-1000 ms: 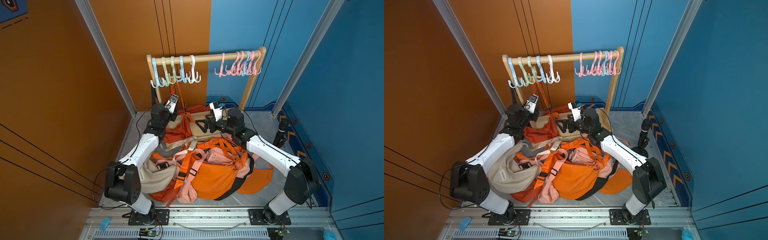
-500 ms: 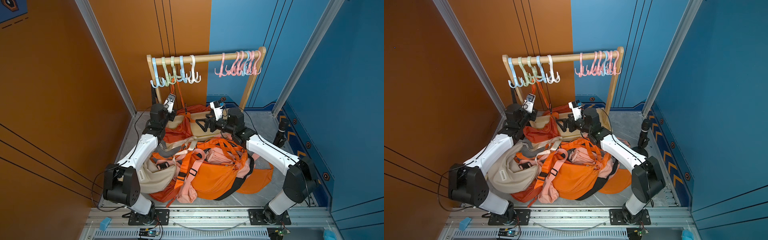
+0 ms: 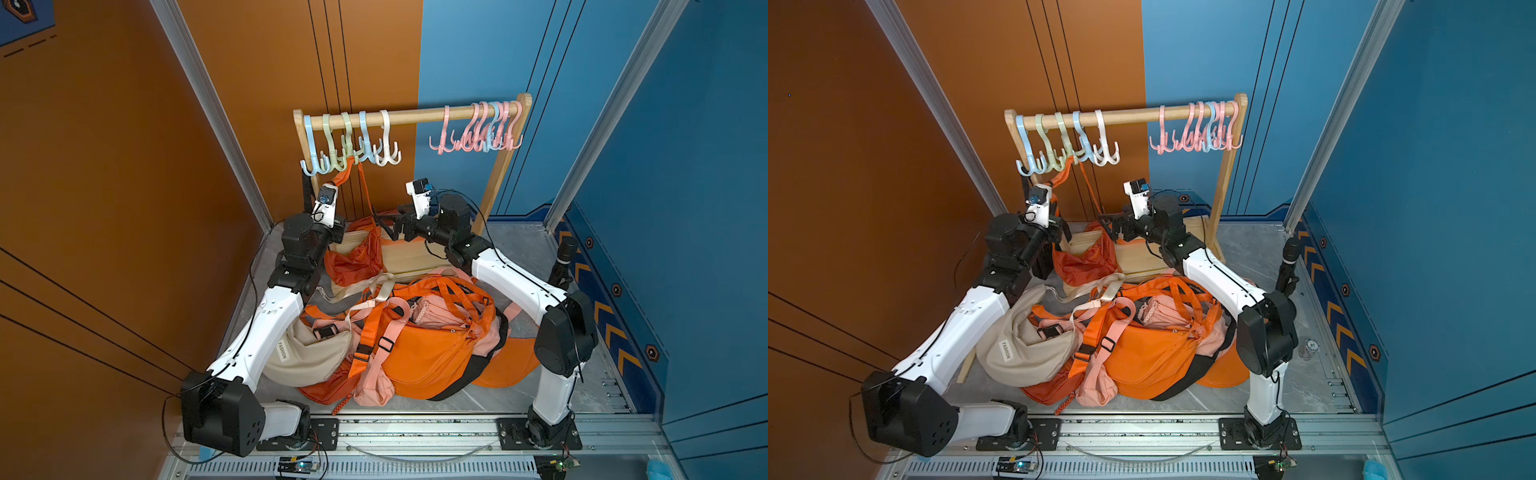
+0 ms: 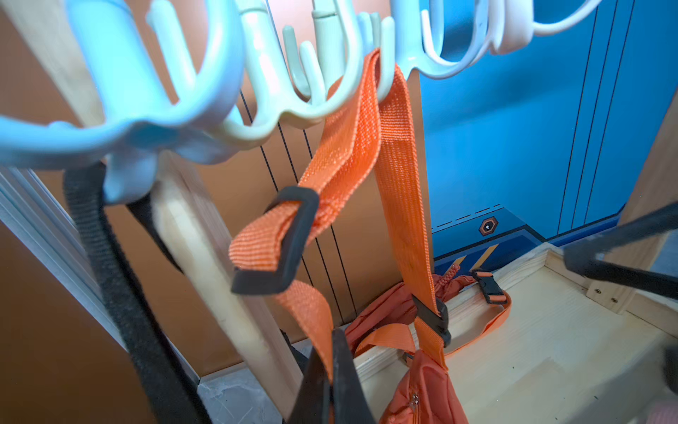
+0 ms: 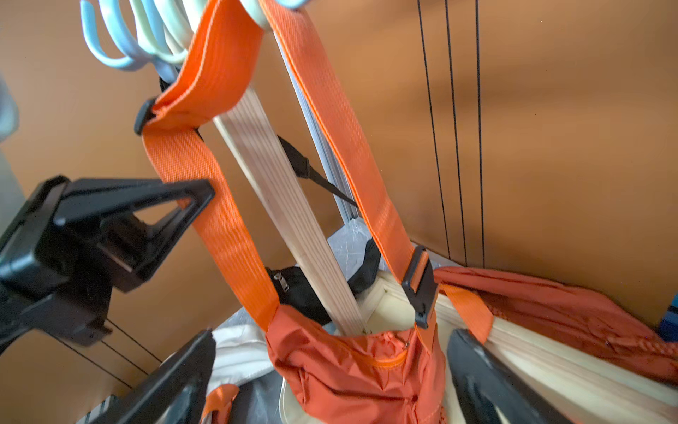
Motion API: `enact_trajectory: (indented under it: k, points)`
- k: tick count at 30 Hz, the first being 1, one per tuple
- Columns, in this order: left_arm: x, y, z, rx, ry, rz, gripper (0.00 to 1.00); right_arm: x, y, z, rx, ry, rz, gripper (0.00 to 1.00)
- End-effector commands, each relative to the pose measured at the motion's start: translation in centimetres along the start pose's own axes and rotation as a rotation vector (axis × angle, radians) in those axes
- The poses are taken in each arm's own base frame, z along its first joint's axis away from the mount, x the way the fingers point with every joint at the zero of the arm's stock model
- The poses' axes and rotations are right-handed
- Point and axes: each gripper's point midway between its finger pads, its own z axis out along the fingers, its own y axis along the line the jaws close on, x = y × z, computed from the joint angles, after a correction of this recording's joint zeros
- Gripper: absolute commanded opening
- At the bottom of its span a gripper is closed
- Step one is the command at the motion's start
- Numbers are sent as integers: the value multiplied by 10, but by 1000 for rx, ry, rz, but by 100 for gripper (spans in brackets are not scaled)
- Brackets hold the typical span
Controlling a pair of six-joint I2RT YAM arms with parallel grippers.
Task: Take the bag off the hook
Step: Pick up the bag from the hook.
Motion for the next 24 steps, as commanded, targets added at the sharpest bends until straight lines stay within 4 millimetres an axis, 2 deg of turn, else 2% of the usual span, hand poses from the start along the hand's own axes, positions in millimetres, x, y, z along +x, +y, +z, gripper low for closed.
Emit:
enact_trajectory:
  k: [1, 5, 10, 16, 18, 21, 24]
  points:
    - [-5, -8, -8, 32, -17, -33, 0, -25, 7, 13, -30, -60, -16, 100]
    - [-4, -10, -13, 36, -18, -46, 0, -26, 5, 34, -48, -55, -5, 100]
    - [-4, -14, -17, 49, -22, -51, 0, -9, -7, 64, -43, -27, 21, 100]
    - [-6, -18, -21, 64, -25, -60, 0, 1, -20, 85, 12, -41, -2, 92]
    - [-6, -22, -23, 72, -27, -60, 0, 0, -24, 89, 16, -51, -2, 84]
    - [-4, -25, -26, 79, -22, -59, 0, -3, -29, 93, 6, -70, 20, 64]
    - [-2, -26, -29, 79, -18, -56, 0, -7, -30, 95, 0, -82, 29, 39]
